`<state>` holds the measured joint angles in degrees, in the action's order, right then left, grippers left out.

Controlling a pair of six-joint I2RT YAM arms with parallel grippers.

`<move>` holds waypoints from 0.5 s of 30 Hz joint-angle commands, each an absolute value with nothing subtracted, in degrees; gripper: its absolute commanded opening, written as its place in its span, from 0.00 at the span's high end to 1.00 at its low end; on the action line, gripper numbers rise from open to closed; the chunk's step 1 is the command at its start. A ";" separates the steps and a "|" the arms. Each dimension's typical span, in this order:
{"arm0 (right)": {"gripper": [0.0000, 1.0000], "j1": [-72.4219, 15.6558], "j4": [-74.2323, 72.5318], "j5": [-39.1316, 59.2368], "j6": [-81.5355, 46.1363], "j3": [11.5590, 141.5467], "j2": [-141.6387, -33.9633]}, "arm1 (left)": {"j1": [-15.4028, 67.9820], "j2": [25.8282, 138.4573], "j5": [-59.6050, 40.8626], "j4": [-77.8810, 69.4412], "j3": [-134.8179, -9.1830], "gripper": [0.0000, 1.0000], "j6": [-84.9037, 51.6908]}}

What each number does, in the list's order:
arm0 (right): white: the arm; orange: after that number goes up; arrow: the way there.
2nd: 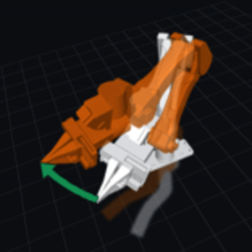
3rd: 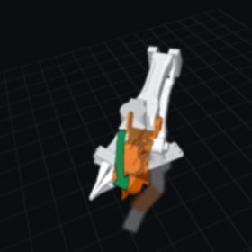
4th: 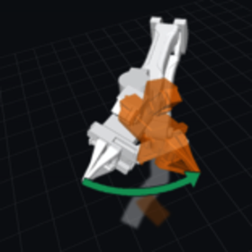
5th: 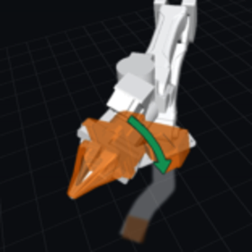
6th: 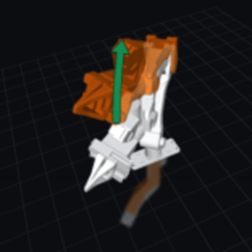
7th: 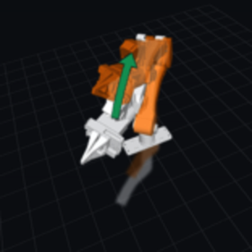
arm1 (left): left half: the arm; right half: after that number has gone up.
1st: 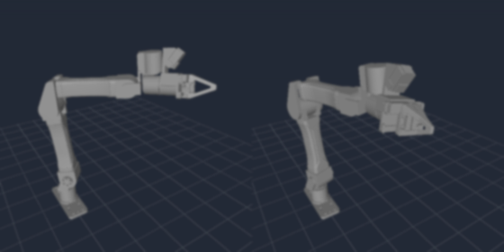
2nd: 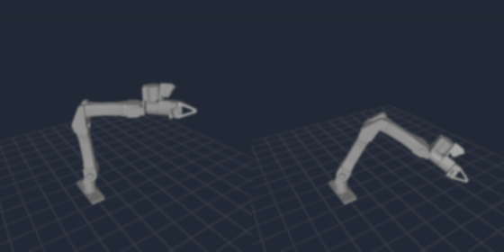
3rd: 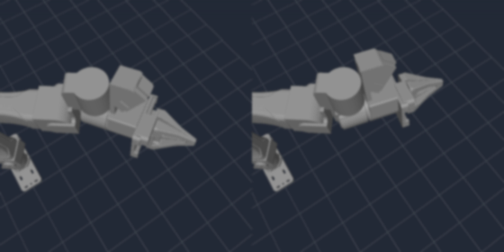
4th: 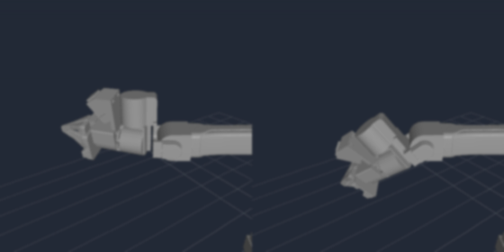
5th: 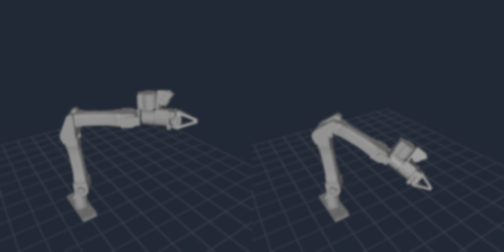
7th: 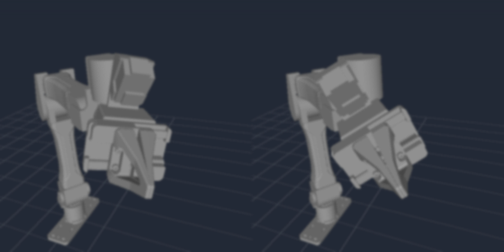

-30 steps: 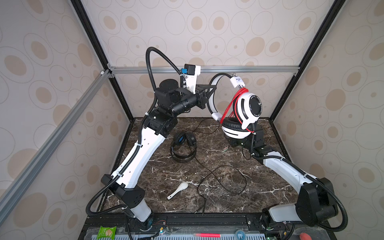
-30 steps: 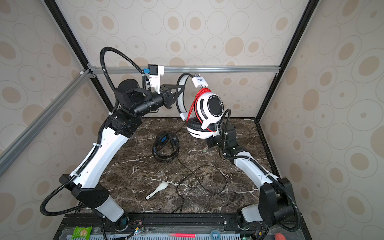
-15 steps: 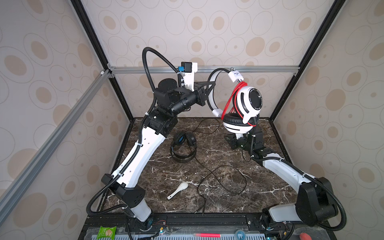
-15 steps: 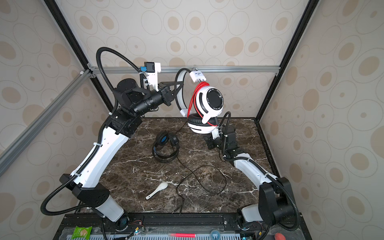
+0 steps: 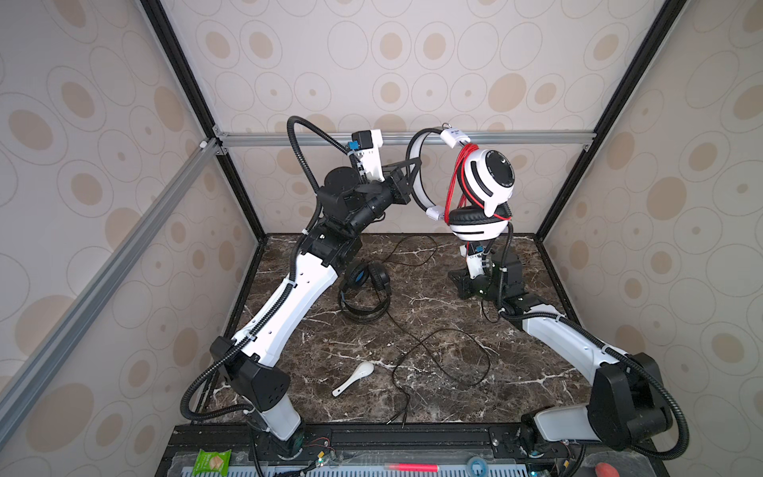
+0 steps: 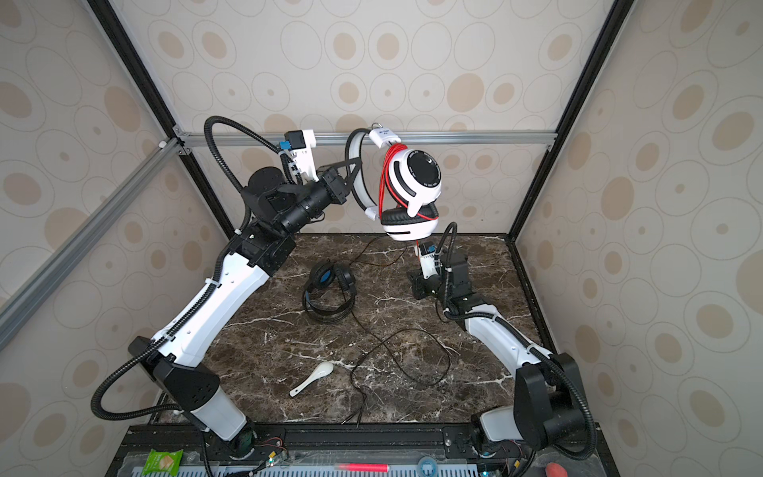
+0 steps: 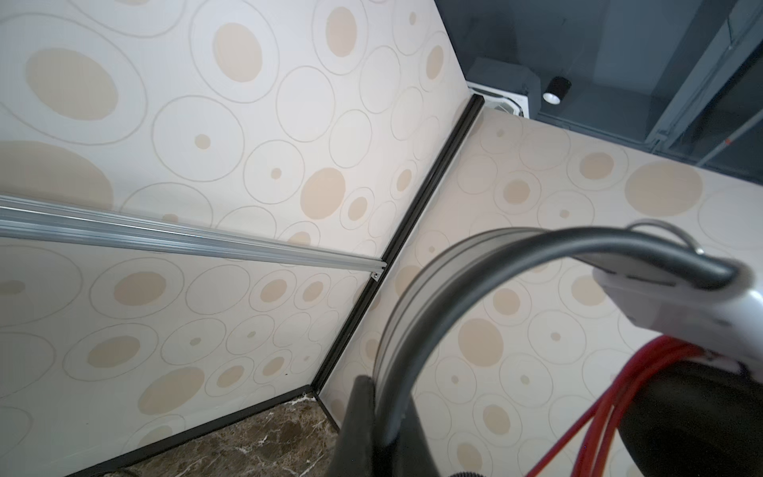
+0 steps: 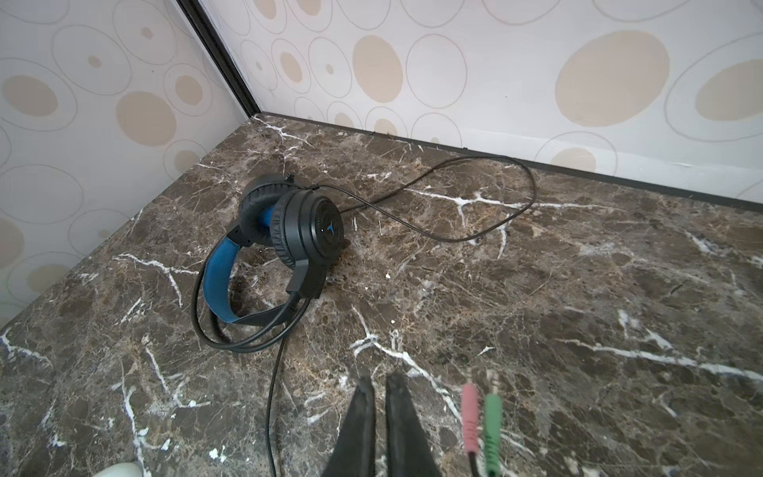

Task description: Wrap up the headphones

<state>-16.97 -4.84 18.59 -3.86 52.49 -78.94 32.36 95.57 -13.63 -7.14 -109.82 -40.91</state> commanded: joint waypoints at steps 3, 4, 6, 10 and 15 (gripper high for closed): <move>1.00 -18.05 0.07 15.30 -4.18 50.09 -76.36 | 31.90 97.42 -4.72 -16.76 -114.01 1.00 -51.42; 1.00 -18.26 0.60 14.76 -3.95 50.00 -75.98 | 31.84 98.56 -3.80 -14.80 -115.48 1.00 -51.35; 1.00 -18.76 1.77 13.52 -3.39 49.68 -75.06 | 31.95 99.65 -1.50 -12.96 -116.45 1.00 -51.88; 1.00 -19.81 3.29 11.52 -2.86 49.15 -73.16 | 31.93 101.09 4.19 -9.96 -116.37 1.00 -52.19; 1.00 -22.40 5.82 8.88 -1.36 49.36 -71.69 | 32.21 104.04 9.85 -6.17 -117.64 1.00 -52.96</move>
